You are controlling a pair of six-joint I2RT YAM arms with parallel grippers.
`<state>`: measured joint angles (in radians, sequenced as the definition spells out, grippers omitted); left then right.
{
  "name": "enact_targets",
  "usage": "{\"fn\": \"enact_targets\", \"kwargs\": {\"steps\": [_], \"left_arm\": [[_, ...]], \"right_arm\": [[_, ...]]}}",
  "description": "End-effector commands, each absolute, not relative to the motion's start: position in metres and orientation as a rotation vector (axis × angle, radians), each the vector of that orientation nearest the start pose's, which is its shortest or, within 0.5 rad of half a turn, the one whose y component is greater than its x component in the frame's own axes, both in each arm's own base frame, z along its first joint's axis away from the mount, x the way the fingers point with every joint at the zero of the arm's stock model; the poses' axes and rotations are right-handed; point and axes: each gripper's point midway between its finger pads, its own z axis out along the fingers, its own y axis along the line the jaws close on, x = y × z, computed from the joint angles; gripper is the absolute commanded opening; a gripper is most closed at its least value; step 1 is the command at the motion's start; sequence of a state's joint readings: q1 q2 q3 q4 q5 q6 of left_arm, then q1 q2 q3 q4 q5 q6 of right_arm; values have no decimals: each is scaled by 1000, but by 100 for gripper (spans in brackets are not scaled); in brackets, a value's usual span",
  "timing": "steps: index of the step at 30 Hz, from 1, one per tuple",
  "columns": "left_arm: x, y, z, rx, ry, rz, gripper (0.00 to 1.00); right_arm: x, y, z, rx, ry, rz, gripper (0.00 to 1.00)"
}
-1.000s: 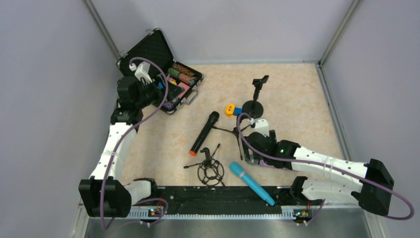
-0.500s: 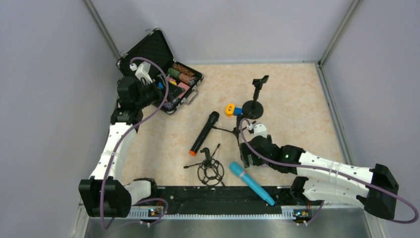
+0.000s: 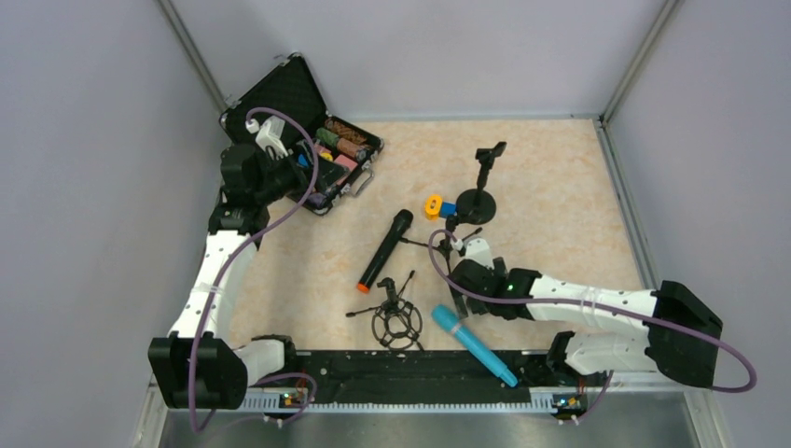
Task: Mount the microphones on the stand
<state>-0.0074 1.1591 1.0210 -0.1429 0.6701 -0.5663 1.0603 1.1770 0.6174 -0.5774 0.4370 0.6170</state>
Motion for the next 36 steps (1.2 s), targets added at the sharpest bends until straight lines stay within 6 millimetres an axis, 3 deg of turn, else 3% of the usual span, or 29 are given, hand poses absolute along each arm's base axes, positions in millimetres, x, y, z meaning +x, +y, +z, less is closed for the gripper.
{"fn": "enact_targets", "kwargs": {"steps": [1, 8, 16, 23, 26, 29, 36], "left_arm": [[344, -132, 303, 19, 1869, -1012, 98], [343, -131, 304, 23, 1867, -1011, 98], [341, -130, 305, 28, 1863, -991, 98], [338, -130, 310, 47, 1846, -991, 98], [336, -131, 312, 55, 1841, -996, 98], [336, -131, 311, 57, 1839, -995, 98], [333, -133, 315, 71, 1831, -1009, 98]], "right_arm": [[169, 174, 56, -404, 2446, -25, 82], [181, 168, 62, -363, 2392, -96, 78], [205, 144, 77, -183, 2330, -156, 77], [209, 150, 117, -93, 2259, 58, 81], [204, 150, 132, -24, 2228, 191, 92], [200, 147, 139, 21, 2212, 281, 97], [210, 126, 138, 90, 2227, 299, 92]]}}
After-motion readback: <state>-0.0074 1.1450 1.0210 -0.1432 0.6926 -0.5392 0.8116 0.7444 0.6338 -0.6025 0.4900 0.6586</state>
